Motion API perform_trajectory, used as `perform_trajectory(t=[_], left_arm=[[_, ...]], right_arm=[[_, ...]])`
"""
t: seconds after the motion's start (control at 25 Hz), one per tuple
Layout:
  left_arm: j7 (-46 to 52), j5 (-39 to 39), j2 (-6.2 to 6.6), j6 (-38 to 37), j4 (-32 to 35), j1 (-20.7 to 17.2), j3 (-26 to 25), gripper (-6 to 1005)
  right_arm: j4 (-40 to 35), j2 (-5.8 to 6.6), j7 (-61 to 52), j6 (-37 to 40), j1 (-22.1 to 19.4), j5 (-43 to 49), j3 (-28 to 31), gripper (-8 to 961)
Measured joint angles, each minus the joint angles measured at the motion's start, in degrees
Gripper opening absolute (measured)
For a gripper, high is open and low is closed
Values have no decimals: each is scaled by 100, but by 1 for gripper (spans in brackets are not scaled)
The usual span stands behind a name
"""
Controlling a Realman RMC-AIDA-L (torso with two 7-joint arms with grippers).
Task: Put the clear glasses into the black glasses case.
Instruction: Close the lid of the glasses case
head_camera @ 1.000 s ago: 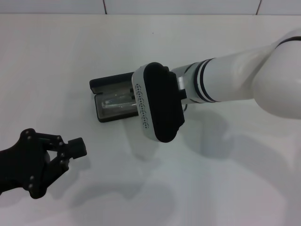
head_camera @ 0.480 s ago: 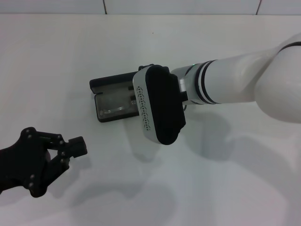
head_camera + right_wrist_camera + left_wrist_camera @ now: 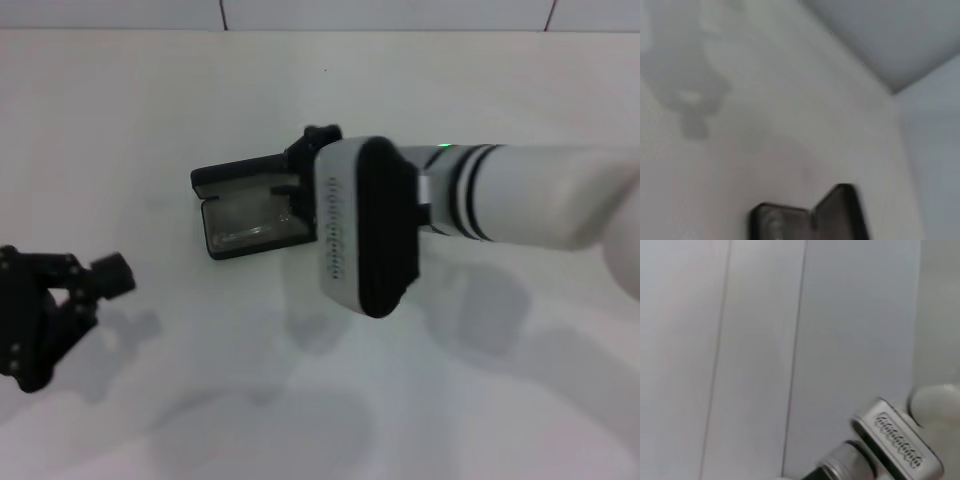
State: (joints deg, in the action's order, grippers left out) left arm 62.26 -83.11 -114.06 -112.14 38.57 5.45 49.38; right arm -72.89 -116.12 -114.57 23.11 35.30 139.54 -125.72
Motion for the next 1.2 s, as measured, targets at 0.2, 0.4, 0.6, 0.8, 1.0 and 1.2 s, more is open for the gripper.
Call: perform_trajectory(t=[0.2,0.4,0.6,0.8,1.0,1.2], left_arm=[[11,10,-103,-48,31,86,-390,48],[13,11,-189,-44,-7,521,-548,48],[16,-5,-209,-29,-17,876,-553,48],[15,-46,-260,25,-96,1179,-544,48],[196,5,-319,578,-358,1564,-555,48],[566,-111,-432,1576,-575,2245,-509,48]], right_arm=[[-321,12,62,-503,-727,-246,249,152],[-556,79,61,-283,-1192,-1728,1157,152],[-635,74,462,1204,-1356,-3374,2595,151],[151,49,2288,3415,-1500,-5824,4143,152],[2188,70,3492,5692,-1380,-7268,5574,152],[4171,113,4564,7492,-1163,-7440,6958,151]])
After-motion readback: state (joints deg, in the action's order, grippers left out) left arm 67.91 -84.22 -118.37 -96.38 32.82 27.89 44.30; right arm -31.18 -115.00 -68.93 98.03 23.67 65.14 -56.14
